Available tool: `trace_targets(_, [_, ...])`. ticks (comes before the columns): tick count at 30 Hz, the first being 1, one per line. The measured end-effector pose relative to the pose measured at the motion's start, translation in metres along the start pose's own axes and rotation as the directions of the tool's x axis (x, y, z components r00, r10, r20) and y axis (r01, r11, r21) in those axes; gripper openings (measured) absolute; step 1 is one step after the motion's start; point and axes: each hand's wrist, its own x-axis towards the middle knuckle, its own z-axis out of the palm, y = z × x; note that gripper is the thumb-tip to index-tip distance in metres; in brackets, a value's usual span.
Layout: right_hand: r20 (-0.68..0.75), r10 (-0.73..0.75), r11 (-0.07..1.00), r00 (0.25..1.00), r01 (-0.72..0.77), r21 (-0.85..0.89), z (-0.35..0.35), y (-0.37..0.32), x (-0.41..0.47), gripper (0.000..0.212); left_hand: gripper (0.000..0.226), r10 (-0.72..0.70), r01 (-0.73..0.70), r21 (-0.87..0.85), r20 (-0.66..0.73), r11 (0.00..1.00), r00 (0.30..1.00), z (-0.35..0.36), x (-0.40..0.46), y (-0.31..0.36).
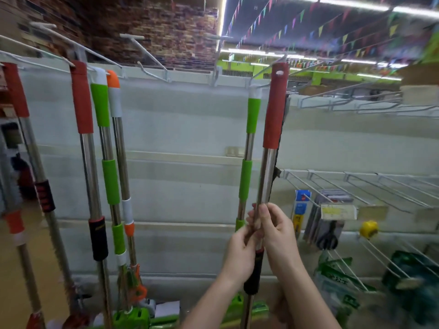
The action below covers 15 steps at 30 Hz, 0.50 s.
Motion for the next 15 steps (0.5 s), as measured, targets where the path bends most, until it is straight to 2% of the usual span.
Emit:
trace_targets(8, [0.004, -0.061, 0.998, 0.998, 0.061, -0.004, 0.01, -0.035, -0.051, 0.027, 0.025, 0.023, -0.022, -0.034, 0.013, 0.999, 1.0, -0.015, -0.054, 0.027])
trace_targets(15, [0.03, -0.111, 0.993, 0.993, 0.11, 0.041, 0.026, -0.074, -0.094, 0.031, 0.019, 0.095, -0.095, 0.016, -0.034, 0.995, 0.995, -0.028, -0.103, 0.055])
